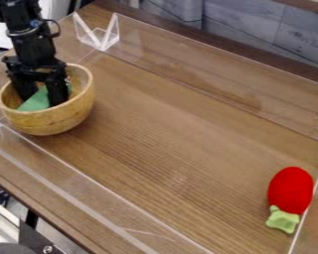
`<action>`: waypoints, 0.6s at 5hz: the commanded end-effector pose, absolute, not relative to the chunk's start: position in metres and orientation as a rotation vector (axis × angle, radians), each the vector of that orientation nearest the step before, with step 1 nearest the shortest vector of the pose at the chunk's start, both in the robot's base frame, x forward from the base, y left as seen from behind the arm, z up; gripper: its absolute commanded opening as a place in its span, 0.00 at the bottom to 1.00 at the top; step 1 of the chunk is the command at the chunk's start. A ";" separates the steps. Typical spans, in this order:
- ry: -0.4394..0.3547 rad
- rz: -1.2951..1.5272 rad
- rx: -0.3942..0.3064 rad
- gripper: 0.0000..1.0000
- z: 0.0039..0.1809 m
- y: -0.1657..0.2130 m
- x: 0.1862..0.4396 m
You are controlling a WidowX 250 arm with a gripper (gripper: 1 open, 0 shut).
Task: Remove the green stick from the brown bowl and put it on the table
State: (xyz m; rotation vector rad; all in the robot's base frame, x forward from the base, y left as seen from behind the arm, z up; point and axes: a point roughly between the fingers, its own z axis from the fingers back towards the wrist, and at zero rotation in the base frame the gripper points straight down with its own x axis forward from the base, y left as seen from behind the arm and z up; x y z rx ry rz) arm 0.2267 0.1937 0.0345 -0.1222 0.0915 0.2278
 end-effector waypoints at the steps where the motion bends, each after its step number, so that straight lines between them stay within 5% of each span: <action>1: 0.068 0.221 -0.109 1.00 0.039 0.201 0.231; 2: 0.065 0.224 -0.112 0.00 0.041 0.201 0.231; 3: 0.058 0.230 -0.118 0.00 0.045 0.202 0.231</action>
